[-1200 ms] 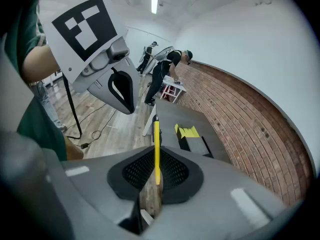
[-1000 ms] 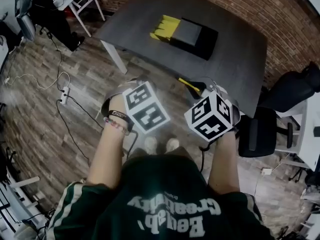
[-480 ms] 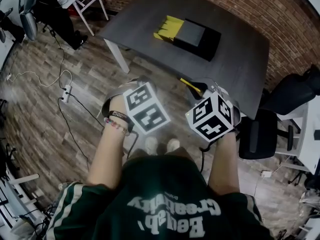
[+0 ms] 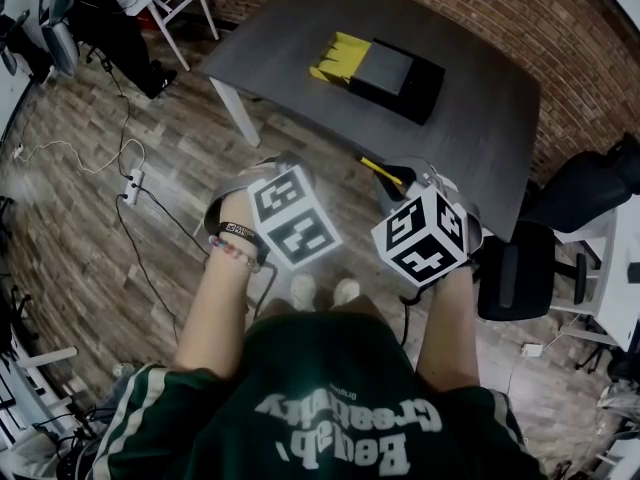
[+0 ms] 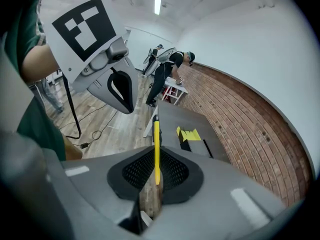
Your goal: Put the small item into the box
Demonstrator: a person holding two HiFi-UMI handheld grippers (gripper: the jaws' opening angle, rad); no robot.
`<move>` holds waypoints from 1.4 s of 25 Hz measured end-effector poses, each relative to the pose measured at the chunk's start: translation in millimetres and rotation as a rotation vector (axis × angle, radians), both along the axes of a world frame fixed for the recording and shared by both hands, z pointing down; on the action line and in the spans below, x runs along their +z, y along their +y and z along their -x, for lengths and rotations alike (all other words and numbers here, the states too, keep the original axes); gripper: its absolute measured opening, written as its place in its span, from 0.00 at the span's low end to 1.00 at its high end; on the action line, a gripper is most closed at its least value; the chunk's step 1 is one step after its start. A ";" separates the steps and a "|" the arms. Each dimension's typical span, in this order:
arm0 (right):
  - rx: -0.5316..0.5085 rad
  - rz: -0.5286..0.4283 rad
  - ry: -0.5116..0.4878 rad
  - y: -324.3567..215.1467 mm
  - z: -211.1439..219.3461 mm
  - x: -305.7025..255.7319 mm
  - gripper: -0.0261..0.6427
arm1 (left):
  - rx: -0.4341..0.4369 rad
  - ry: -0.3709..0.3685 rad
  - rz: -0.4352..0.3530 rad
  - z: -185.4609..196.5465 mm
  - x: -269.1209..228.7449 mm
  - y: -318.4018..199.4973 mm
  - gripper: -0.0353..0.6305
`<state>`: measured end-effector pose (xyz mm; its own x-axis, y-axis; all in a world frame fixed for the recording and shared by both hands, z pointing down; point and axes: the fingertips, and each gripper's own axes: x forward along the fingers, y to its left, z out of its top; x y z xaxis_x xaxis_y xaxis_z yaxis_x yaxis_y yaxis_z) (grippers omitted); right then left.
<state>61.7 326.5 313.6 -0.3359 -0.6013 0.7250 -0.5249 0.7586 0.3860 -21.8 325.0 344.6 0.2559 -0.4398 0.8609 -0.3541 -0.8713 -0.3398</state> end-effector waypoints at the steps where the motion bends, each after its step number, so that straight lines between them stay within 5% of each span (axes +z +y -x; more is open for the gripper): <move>1: 0.000 0.002 0.001 -0.5 0.7 0.7 0.09 | 0.001 0.001 0.000 0.2 0.2 -0.9 0.06; 35: 0.002 0.000 0.029 -27.5 73.9 4.5 0.09 | 0.023 0.046 -0.032 63.9 -4.6 -31.8 0.06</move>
<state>-12.2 299.0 318.0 -0.3132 -0.6023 0.7343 -0.5153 0.7572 0.4013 -85.7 293.2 340.0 0.3056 -0.4602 0.8336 -0.3499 -0.8684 -0.3512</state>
